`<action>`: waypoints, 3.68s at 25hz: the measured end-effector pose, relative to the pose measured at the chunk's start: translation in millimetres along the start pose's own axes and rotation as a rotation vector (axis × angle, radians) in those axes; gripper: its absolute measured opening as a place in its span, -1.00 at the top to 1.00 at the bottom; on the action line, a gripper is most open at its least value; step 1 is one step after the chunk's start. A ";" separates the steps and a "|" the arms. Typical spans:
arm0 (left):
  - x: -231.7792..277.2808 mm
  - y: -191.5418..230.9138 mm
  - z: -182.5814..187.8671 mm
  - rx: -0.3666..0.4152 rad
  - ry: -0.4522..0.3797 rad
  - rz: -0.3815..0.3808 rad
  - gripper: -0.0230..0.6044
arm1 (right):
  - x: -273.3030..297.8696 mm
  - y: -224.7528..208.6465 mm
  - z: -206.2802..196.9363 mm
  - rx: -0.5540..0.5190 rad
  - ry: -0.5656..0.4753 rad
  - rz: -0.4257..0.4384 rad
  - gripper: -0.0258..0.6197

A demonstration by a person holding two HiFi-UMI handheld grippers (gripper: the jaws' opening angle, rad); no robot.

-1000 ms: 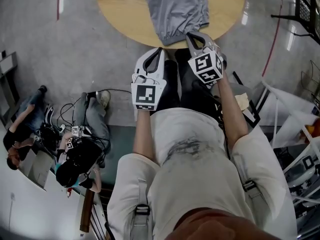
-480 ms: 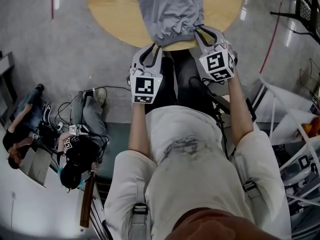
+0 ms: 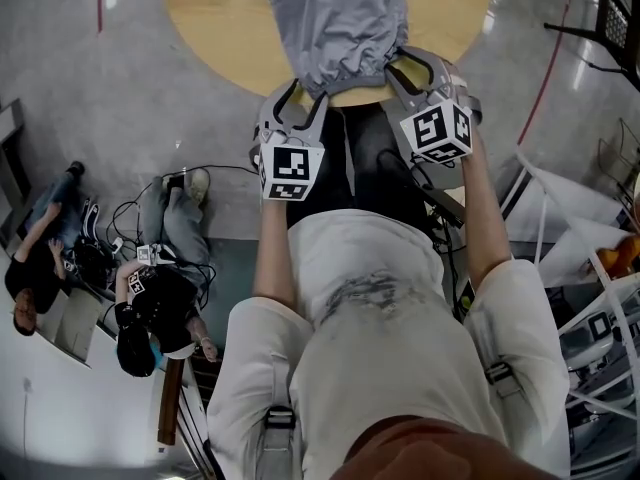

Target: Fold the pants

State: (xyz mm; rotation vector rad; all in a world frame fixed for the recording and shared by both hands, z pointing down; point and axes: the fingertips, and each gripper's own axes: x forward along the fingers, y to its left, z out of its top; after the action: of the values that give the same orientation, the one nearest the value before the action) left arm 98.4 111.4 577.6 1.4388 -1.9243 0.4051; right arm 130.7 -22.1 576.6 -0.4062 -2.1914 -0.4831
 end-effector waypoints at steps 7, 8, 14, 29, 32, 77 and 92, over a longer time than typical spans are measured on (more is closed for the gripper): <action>-2.4 2.4 -2.5 0.054 0.016 -0.036 0.09 | -3.1 -5.2 3.5 -0.017 0.010 0.014 0.33; -1.4 2.9 -4.1 0.062 0.023 -0.036 0.07 | -0.7 -4.3 1.9 -0.025 0.018 0.021 0.33; 19.2 2.9 -8.3 0.116 0.081 -0.023 0.07 | 13.3 -6.5 -13.6 -0.055 0.048 0.058 0.36; 12.7 10.6 -6.2 0.044 0.047 -0.034 0.66 | 17.2 4.1 -2.6 -0.037 0.030 0.088 0.72; 10.6 8.2 -4.8 0.046 0.040 -0.042 0.71 | 14.4 6.1 -2.8 -0.031 0.024 0.084 0.74; -77.2 5.4 44.4 0.086 -0.059 -0.154 0.76 | -54.7 44.2 51.3 0.043 -0.007 0.023 0.82; -10.8 64.1 121.1 0.063 -0.038 -0.148 0.76 | -7.0 -44.9 76.1 0.051 -0.015 0.099 0.84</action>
State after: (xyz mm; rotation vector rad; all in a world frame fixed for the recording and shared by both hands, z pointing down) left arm -0.6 66.4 493.5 1.6287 -1.8342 0.3744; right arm 64.3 -26.4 518.2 -0.4895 -2.1819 -0.3702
